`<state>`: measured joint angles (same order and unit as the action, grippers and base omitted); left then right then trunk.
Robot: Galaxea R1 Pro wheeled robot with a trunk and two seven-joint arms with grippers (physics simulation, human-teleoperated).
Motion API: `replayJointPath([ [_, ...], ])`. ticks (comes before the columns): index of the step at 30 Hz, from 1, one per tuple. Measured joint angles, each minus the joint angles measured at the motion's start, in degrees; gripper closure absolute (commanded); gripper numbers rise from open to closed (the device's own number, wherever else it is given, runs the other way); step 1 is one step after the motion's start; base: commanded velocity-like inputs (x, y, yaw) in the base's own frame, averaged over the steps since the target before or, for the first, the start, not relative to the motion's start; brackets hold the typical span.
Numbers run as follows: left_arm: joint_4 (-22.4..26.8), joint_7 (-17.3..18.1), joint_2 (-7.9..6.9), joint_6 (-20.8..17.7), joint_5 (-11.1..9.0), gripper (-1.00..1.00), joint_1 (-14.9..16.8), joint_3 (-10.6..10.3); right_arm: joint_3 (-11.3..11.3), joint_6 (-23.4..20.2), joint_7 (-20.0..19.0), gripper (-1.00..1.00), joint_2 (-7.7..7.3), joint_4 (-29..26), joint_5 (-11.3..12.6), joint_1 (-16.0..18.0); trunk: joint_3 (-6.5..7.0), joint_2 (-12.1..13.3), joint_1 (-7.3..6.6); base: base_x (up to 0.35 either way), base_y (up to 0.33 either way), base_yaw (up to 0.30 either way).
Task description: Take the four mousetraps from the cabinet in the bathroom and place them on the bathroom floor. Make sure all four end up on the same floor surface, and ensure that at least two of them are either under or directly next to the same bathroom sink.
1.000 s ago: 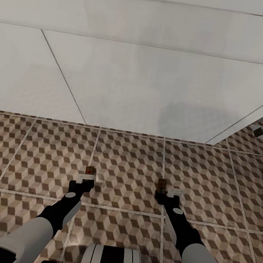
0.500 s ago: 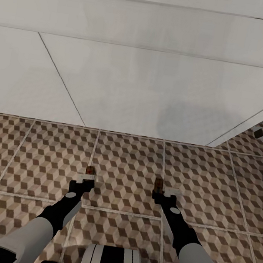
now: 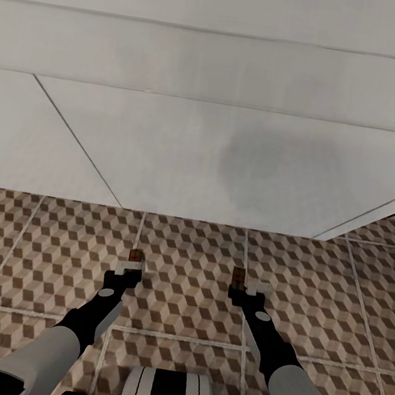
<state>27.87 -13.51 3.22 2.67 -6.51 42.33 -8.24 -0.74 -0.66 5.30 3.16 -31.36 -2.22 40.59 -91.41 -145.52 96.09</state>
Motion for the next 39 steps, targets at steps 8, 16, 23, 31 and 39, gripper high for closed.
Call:
replayJointPath([
  [8,0.0,0.0,0.0,0.0,0.0,1.0,0.0,0.2,0.0,0.1,0.0,1.0,0.0,0.0,0.0,0.0,0.0,0.0,-0.01,0.039,0.0,0.0],
  [16,-0.1,-0.1,0.0,0.0,0.0,1.0,0.0,0.2,0.0,0.2,0.2,1.0,0.0,0.0,0.0,0.0,0.0,0.0,-0.03,0.265,0.0,0.0],
  [23,-0.1,0.0,0.0,0.0,-0.2,1.0,0.0,0.3,0.0,0.2,0.3,1.0,0.0,0.0,0.0,0.0,0.0,0.0,-0.01,0.219,0.0,0.0],
  [31,-0.1,0.0,-0.06,0.0,-0.2,1.0,0.0,0.4,-0.1,0.2,0.4,1.0,0.03,0.0,0.0,0.0,0.0,0.0,0.0,0.03,0.0,0.0],
  [39,-0.1,0.0,-0.09,0.0,-0.1,1.0,0.0,0.4,-0.1,0.4,0.5,1.0,0.11,0.1,0.0,0.0,0.0,0.0,0.0,0.003,0.0,0.0],
])
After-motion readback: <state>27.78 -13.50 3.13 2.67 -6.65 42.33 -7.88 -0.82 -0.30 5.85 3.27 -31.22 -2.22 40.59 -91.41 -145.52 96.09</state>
